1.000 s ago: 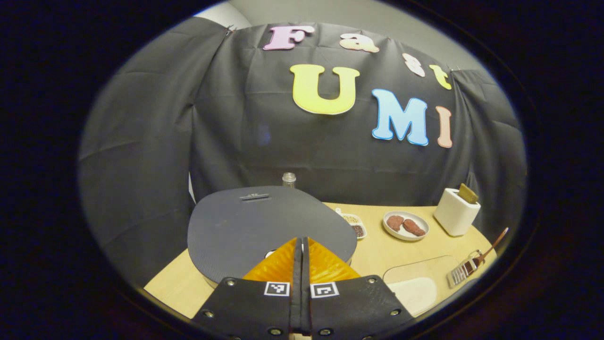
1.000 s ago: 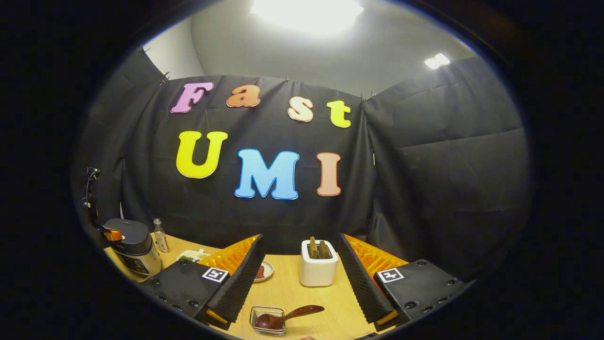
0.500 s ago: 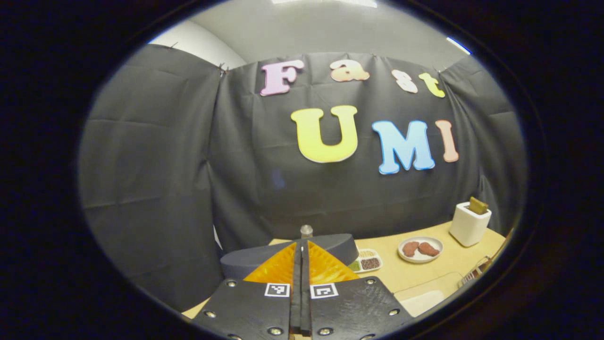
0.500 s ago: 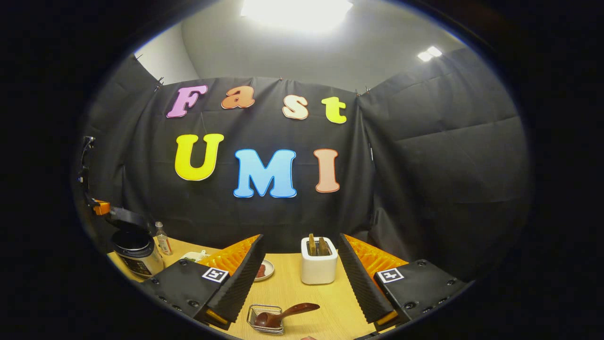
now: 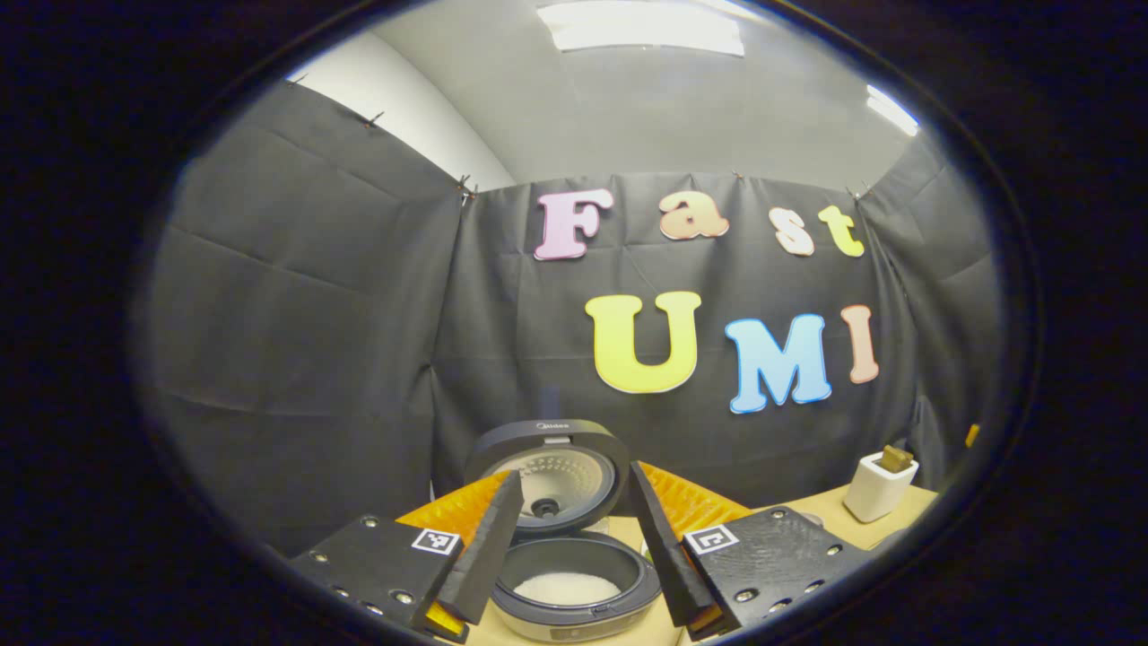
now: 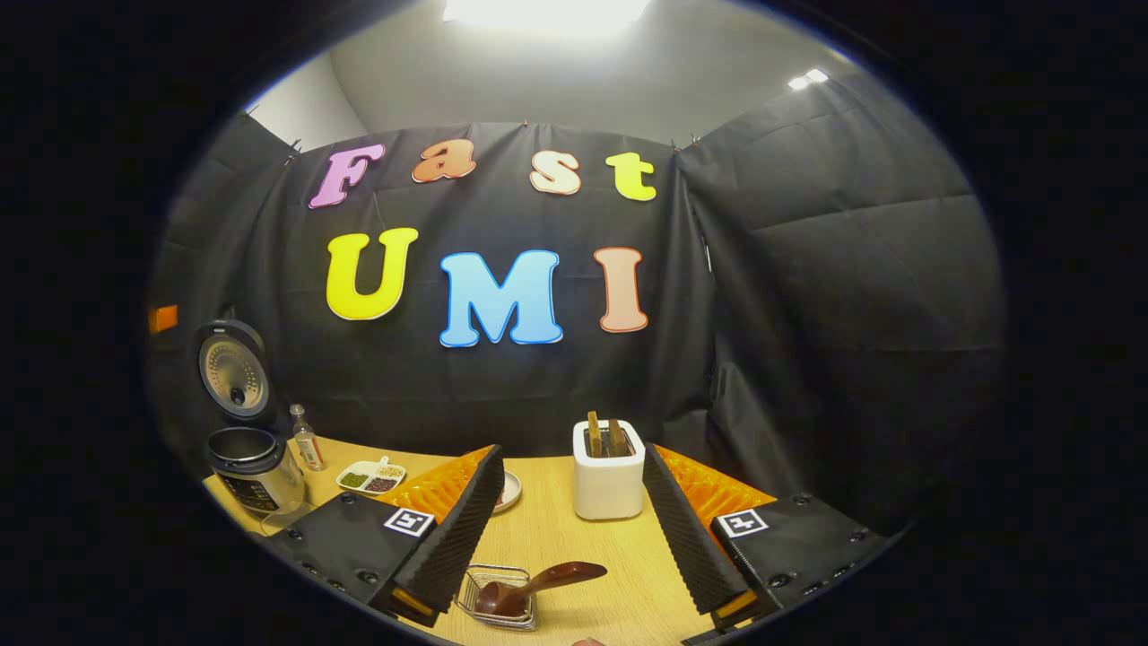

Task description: Close the left gripper, press the button to open the rice cooker; take a wooden spoon from the chopstick holder with the right hand, scoop a spoonful of rice and pour it into the rice cooker, then put the wooden spoon back into the chopstick holder.

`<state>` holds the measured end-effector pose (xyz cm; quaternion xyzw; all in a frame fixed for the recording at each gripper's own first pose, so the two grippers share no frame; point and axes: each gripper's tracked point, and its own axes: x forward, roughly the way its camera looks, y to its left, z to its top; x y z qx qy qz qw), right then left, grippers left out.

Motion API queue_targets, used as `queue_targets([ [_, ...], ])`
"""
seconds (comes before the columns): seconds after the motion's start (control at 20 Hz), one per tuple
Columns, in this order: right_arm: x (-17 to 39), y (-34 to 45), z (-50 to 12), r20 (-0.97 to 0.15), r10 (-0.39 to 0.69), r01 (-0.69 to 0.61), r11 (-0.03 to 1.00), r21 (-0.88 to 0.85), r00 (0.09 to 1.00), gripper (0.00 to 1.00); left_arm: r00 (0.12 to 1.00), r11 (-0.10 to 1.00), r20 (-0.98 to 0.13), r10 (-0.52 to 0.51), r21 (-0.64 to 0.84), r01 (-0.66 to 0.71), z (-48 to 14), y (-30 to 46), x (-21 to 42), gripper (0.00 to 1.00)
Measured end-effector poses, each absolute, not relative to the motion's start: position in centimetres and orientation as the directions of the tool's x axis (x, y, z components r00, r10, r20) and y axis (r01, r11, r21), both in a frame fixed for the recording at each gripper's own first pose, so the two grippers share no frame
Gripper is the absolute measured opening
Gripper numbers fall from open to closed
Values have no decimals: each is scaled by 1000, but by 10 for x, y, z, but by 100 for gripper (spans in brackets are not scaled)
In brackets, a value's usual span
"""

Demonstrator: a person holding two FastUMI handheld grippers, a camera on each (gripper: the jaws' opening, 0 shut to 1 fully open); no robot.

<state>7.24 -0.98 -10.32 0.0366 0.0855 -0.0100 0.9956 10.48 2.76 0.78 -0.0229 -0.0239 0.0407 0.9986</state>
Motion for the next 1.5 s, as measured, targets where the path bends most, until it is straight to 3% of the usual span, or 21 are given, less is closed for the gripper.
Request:
queue_targets([
  [0.5,79,-13,-209,-413,9,129,944,305,911,98,994,996,59,88,10,-89,30,23,83,75],
  [0.85,73,17,-262,-534,121,160,879,450,837,98,994,994,29,106,16,-107,17,27,73,75],
  [0.9,70,19,-267,-547,137,164,870,465,826,89,994,994,25,108,17,-109,14,28,73,75],
  [1.1,61,45,-279,-581,225,165,825,541,782,76,992,992,12,123,29,-123,5,34,71,76],
  [1.2,59,49,-278,-578,225,157,830,536,784,40,992,991,-1,129,27,-129,0,37,70,76],
  [1.35,62,52,-275,-577,212,134,857,497,788,23,991,991,-14,135,25,-135,-6,43,69,76],
  [1.45,59,58,-270,-582,216,106,877,468,784,21,990,989,-14,142,29,-142,-8,47,69,75],
  [1.5,64,51,-270,-581,195,107,890,444,790,5,989,989,-14,145,29,-145,-8,50,69,75],
])
